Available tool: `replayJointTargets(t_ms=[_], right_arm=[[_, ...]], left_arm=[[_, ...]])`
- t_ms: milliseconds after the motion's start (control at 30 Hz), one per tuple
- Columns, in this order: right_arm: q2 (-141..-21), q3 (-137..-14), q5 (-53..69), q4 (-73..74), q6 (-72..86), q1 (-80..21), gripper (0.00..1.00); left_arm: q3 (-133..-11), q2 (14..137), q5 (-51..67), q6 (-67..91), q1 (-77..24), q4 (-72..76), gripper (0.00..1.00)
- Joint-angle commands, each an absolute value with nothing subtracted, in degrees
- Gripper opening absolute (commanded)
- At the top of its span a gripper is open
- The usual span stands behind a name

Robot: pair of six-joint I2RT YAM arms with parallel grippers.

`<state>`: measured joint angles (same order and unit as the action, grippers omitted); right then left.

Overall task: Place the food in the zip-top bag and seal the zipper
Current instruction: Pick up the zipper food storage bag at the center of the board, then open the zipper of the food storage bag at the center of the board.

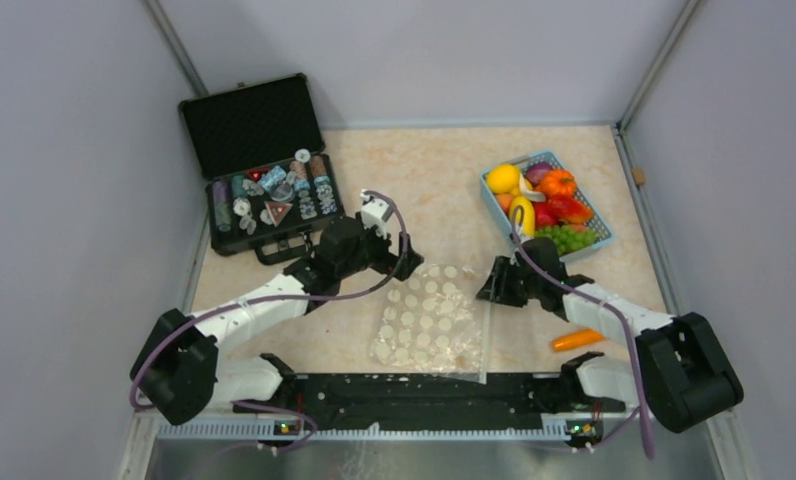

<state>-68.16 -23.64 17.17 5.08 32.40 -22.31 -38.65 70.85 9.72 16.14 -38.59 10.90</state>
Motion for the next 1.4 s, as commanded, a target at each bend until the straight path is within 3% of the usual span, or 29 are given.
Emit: replayJointTargets(t_ms=[0, 33, 67, 100, 267, 400, 1067, 1367], right_arm=[[-68.1, -24.0, 17.0, 1.9, 33.0, -23.1, 0.41], [-67.6, -24.1, 17.0, 1.4, 33.1, -23.2, 0.37], [-66.9, -24.0, 17.3, 0.8, 33.1, -23.1, 0.24], [-66.3, -24.0, 17.7, 0.4, 33.3, -23.1, 0.19], [-65.7, -24.8, 20.6, -3.8, 34.1, -23.2, 0.17], [-66.3, -24.9, 22.0, -7.4, 35.3, -23.2, 0.02], [-67.7, -27.1, 24.2, -16.0, 36.2, -23.1, 0.00], [-70.4, -30.4, 22.7, -19.1, 41.4, -23.2, 0.00]], left_arm=[[-36.8, 68.2, 11.3, 16.2, -39.1, 11.0, 0.99], [-36.6, 68.3, 11.5, 16.4, -39.2, 11.1, 0.99], [-36.4, 68.4, 11.6, 16.6, -39.4, 10.9, 0.99], [-36.3, 68.5, 11.6, 16.8, -39.6, 10.9, 0.99], [-35.7, 69.4, 11.8, 17.5, -41.0, 11.7, 0.99], [-35.7, 69.7, 10.8, 17.6, -42.3, 11.7, 0.98], [-37.1, 71.9, 5.2, 18.3, -45.2, 10.9, 0.99], [-43.4, 77.7, -4.0, 18.1, -54.1, 7.7, 0.99]])
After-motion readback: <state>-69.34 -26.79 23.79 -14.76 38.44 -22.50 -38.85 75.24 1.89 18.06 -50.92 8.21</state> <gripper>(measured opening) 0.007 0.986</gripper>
